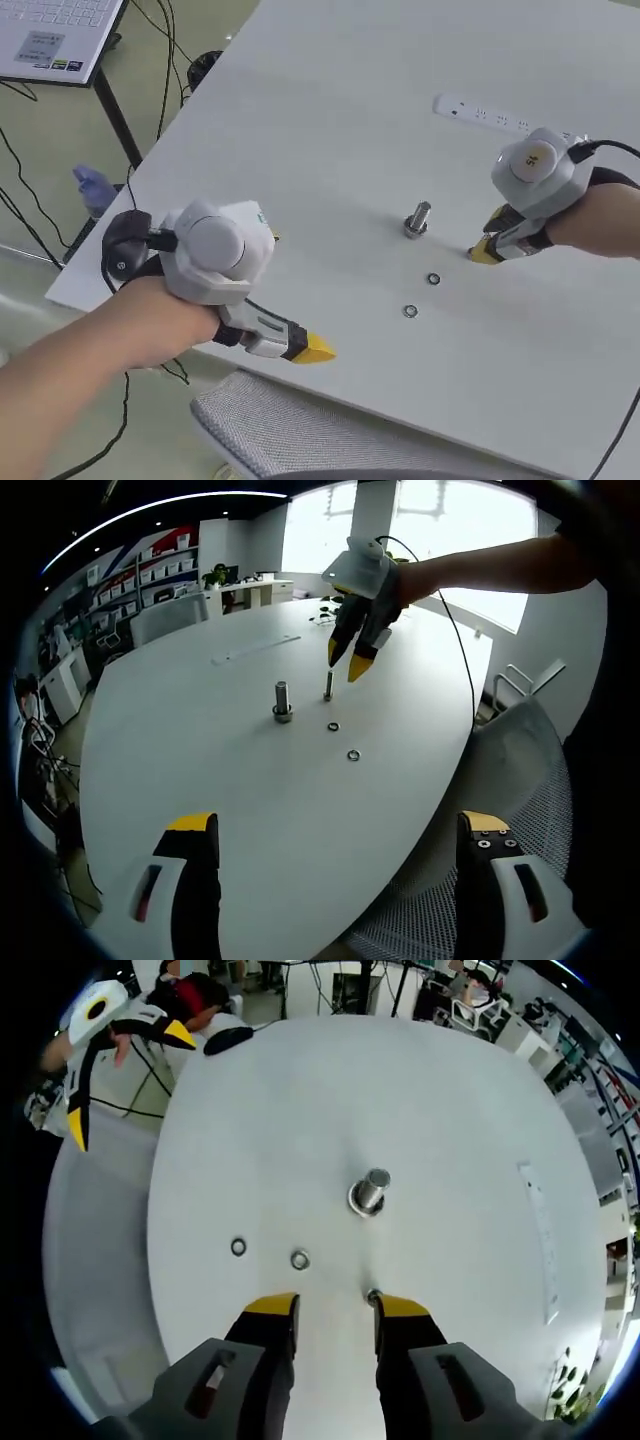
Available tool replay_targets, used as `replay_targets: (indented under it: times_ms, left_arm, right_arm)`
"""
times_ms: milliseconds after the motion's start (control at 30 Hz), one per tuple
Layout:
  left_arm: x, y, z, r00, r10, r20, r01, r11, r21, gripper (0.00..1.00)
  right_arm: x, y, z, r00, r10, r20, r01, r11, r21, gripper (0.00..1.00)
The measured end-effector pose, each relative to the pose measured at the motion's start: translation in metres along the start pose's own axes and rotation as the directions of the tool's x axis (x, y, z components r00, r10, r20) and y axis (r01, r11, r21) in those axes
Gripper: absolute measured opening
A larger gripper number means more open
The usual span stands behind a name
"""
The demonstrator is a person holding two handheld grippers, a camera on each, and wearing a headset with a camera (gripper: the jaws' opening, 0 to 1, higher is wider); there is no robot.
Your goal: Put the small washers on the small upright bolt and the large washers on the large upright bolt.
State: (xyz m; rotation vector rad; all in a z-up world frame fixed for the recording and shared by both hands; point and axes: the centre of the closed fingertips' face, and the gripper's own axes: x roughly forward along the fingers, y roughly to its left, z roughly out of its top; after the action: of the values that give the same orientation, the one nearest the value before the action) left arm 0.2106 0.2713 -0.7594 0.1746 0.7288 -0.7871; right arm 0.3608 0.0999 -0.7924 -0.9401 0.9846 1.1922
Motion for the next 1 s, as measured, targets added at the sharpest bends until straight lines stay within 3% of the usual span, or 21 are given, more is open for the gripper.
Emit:
replay_targets:
  times_ms: [233, 433, 633, 700, 900, 1000]
  left_arm:
    - [-0.003, -0.001, 0.0, 0.9996, -0.029, -0.002, 0.029, 1.0, 0.008, 0.98]
    - [-0.004, 0.002, 0.007, 0.9991, -0.038, 0.018, 0.038, 0.999, 0.023, 0.98]
    - [-0.007, 0.005, 0.002, 0.9989, -0.043, 0.016, 0.043, 0.999, 0.032, 0.99]
    - [-0.008, 0.005, 0.0, 0.9987, -0.049, 0.012, 0.049, 0.998, 0.037, 0.99]
    - [-0.008, 0.006, -0.005, 0.9981, -0.062, -0.004, 0.062, 0.997, 0.049, 0.99]
    - [-0.008, 0.007, -0.006, 0.9979, -0.065, -0.006, 0.065, 0.996, 0.054, 0.99]
  right_arm:
    - [0.004, 0.018, -0.003, 0.9999, 0.013, 0.001, -0.013, 1.0, 0.026, 0.32]
    - [0.01, 0.029, -0.001, 0.9994, 0.028, 0.018, -0.029, 0.998, 0.061, 0.32]
    - [0.022, 0.03, 0.006, 0.999, 0.029, 0.033, -0.031, 0.996, 0.085, 0.33]
    - [0.029, 0.024, 0.004, 0.999, 0.022, 0.038, -0.026, 0.994, 0.102, 0.33]
    - [0.045, 0.024, 0.008, 0.9995, 0.012, 0.03, -0.016, 0.994, 0.11, 0.33]
    - [0.052, 0.028, 0.007, 0.9999, 0.014, 0.002, -0.014, 0.996, 0.086, 0.32]
